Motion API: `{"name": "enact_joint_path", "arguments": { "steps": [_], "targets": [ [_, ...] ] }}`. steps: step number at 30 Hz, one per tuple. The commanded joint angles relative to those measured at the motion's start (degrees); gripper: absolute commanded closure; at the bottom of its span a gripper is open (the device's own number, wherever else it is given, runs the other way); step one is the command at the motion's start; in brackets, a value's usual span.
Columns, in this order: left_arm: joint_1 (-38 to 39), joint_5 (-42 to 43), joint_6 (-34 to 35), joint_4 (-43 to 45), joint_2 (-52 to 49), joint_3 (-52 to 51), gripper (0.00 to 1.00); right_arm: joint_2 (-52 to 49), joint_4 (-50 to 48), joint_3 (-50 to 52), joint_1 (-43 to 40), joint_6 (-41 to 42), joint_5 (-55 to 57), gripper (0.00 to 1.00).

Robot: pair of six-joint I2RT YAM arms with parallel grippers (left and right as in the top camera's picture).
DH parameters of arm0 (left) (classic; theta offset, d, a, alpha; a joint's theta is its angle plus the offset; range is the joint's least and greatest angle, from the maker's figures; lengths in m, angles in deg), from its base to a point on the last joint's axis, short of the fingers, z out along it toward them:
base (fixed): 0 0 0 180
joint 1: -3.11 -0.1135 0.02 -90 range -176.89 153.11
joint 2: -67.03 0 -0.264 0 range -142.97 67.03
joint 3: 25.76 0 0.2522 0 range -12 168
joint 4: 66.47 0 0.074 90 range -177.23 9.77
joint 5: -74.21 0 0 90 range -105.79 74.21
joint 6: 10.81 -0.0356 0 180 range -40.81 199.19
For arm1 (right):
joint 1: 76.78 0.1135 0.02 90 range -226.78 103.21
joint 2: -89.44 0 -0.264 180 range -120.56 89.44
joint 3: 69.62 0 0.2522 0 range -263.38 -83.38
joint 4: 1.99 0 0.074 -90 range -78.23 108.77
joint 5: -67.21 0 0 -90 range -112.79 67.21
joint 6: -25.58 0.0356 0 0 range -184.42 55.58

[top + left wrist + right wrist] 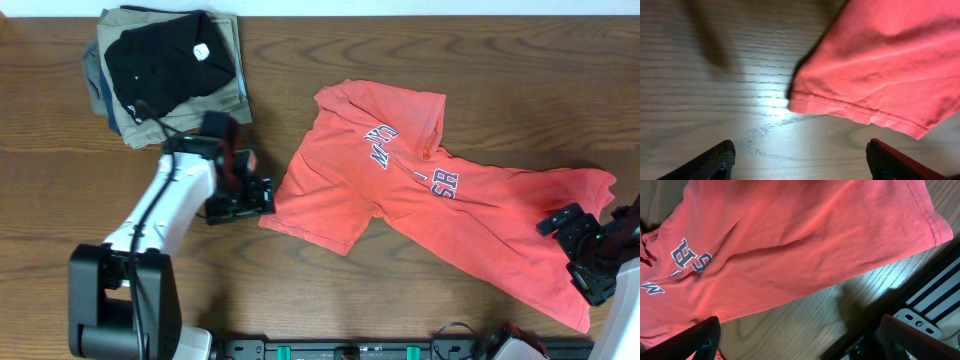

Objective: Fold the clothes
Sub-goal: 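Grasp the left side of the shirt and pull it leftward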

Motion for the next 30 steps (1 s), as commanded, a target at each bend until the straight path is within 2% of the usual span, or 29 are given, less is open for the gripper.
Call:
{"name": "enact_joint_path", "arguments": {
  "steps": [1, 4, 14, 30],
  "targets": [
    [4.09, -6.45, 5.09, 0.57, -0.33, -0.76, 0.16, 0.31, 0.07, -0.02, 0.59, 0.59, -0.20, 0.01],
    [6.40, -10.51, 7.63, 0.90, -0.33, -0.76, 0.16, 0.31, 0.31, -0.02, 0.59, 0.02, -0.20, 0.01],
    [7.91, -10.49, 8.02, 1.88, -0.33, -1.11, 0.18, 0.31, 0.66, 0.00, 0.59, -0.92, 0.00, 0.01],
    [7.91, -10.49, 8.41, 9.94, -0.39, -6.88, 0.20, 0.31, 0.70, 0.00, 0.59, -1.79, -0.02, 0.01]
  ]
}}
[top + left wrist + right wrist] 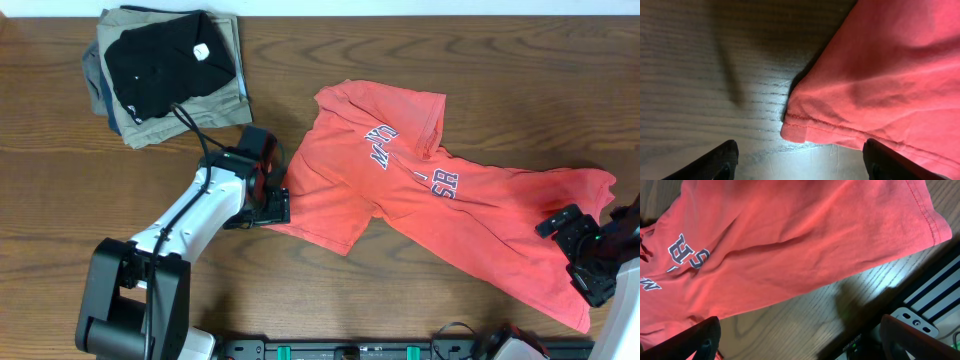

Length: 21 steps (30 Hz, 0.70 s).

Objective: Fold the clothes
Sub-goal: 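Grasp the left side of the shirt and pull it leftward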

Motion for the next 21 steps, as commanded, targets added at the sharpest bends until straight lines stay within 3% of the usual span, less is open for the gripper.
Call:
{"name": "enact_joint_path", "arguments": {
  "steps": [1, 4, 21],
  "targets": [
    [0.17, -0.94, 0.90, 0.90, -0.37, -1.29, 0.20, 0.31, 0.07, 0.00, 0.59, -0.61, -0.04, 0.01],
    [0.17, -0.94, 0.90, 2.95, -0.37, -2.27, 0.26, 0.31, 0.09, 0.00, 0.59, -0.61, -0.04, 0.01],
    [0.17, -0.85, 0.26, 7.58, -6.84, -4.09, 0.30, 0.31, 0.52, 0.00, 0.59, -0.79, -0.04, 0.01]
  ]
}}
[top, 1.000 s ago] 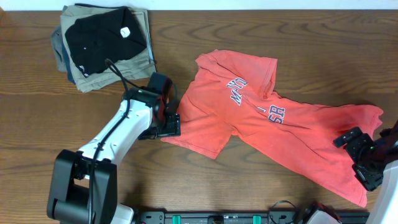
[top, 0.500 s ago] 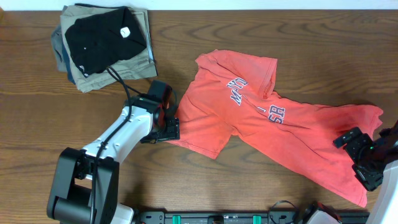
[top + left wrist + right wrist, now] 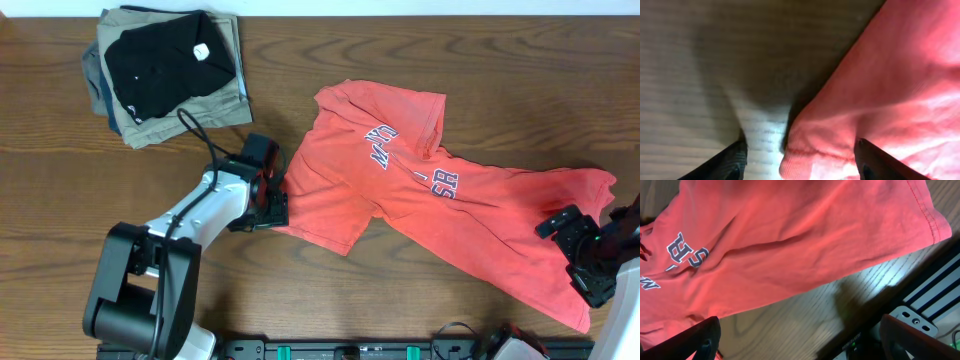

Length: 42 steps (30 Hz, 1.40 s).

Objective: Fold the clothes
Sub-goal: 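Grasp the left side of the shirt and pull it leftward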

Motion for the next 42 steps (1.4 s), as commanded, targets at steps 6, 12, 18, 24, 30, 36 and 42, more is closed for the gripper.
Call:
{"name": "enact_joint_path", "arguments": {
  "steps": [6, 12, 18, 24, 30, 36, 42],
  "targets": [
    [0.07, -0.28, 0.13, 0.04, -3.80, -0.70, 0.54, 0.31, 0.13, 0.00, 0.59, -0.74, -0.04, 0.01],
    [0.04, -0.31, 0.13, -0.39, -3.80, -0.52, 0.94, 0.31, 0.13, 0.00, 0.59, -0.74, -0.02, 0.01],
    [-3.54, -0.35, 0.13, -2.32, -3.67, 1.53, 0.94, 0.31, 0.15, 0.00, 0.59, -0.74, -0.04, 0.01],
    [-15.21, -0.33, 0.09, -4.00, -3.58, 2.32, 0.94, 0.31, 0.28, 0.00, 0.59, -0.74, -0.04, 0.01],
    [-30.86, -0.07, -0.52, -5.99, -3.48, 2.32, 0.94, 0.31, 0.11, 0.00, 0.59, -0.72, -0.04, 0.01],
    [-43.01, 6.43, -0.63, -6.36, -1.40, 2.32, 0.94, 0.17, -0.26, 0.00, 0.59, 0.00, 0.04, 0.01],
    [-46.73, 7.85, -0.74, -6.21, 0.13, 2.32, 0.94, -2.75, -0.26, 0.04, 0.83, 1.84, -0.02, 0.01]
  ]
}}
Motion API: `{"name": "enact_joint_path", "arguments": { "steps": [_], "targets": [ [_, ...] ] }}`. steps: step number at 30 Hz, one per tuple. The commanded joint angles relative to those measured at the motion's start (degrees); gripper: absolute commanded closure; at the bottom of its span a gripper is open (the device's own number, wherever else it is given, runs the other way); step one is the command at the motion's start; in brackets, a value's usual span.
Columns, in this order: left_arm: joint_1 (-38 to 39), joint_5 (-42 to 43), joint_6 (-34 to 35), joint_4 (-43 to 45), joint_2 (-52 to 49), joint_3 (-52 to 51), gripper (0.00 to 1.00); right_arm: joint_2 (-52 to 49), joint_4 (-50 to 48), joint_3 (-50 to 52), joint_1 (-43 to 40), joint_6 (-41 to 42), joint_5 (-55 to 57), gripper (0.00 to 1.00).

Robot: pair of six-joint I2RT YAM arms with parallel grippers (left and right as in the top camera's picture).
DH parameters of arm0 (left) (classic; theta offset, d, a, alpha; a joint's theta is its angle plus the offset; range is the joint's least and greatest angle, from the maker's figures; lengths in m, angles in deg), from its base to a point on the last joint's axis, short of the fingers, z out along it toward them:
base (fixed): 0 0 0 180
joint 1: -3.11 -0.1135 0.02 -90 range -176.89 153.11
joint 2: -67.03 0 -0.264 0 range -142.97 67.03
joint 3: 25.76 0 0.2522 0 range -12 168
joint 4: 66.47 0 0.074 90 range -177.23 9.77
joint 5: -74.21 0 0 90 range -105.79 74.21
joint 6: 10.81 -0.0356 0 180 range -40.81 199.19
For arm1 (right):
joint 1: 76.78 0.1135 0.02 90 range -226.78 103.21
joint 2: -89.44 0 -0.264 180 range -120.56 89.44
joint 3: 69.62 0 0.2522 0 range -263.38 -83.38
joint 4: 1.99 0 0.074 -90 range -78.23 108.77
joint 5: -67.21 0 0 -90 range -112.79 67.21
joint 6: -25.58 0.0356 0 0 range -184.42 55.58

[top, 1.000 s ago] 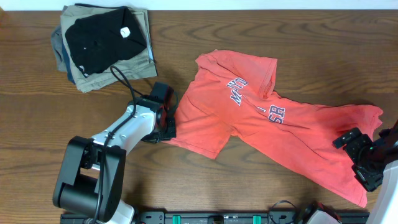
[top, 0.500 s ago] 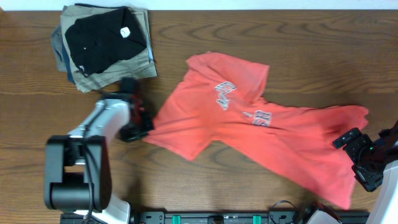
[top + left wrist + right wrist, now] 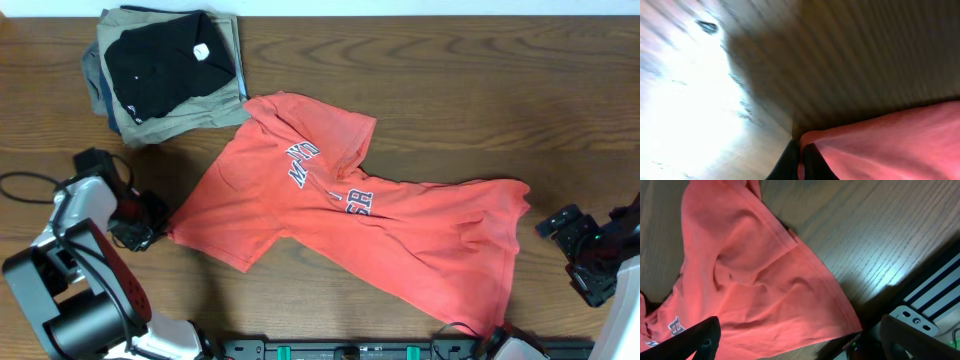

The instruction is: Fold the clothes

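A red T-shirt [image 3: 340, 215] with dark lettering lies spread and rumpled across the middle of the wooden table [image 3: 500, 90]. My left gripper [image 3: 148, 226] is at the shirt's left corner and is shut on the hem there; in the left wrist view its dark fingers [image 3: 790, 160] pinch the red fabric [image 3: 890, 140]. At the table's right end my right gripper [image 3: 582, 255] stands open, just beyond the shirt's right edge. In the right wrist view the hem [image 3: 750, 280] lies between and ahead of its spread fingers [image 3: 695, 340].
A stack of folded clothes [image 3: 165, 65], black on top of tan, sits at the back left, close to the shirt's collar end. A black rail [image 3: 350, 350] runs along the front edge. A cable [image 3: 20, 185] loops at the far left.
My left gripper has shut on the shirt's left hem corner and now sits far to the left. The whole shirt has shifted left with it. The right gripper has not moved.
My left gripper was open a little left of the shirt's lower-left hem. Then it stood closer, with the hem corner between its fingers. Now it is shut on that corner, and the shirt lies further left, its right end away from the open right gripper.
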Motion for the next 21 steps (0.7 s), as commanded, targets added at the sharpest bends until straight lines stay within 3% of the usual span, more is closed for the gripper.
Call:
{"name": "enact_joint_path", "arguments": {
  "steps": [1, 16, 21],
  "targets": [
    [-0.33, 1.11, -0.50, -0.07, 1.46, -0.04, 0.94, -2.32, -0.15, 0.07, 1.29, 1.27, -0.02, 0.01],
    [-0.13, 1.09, -0.50, 0.39, 1.44, -0.15, 0.94, -16.70, -11.69, 0.48, 14.10, 9.44, -0.04, 0.01],
    [-0.13, 1.14, -0.48, 0.83, 1.44, -0.24, 0.94, -24.15, -15.87, 0.48, 15.34, 8.00, -3.10, 0.01]
  ]
}}
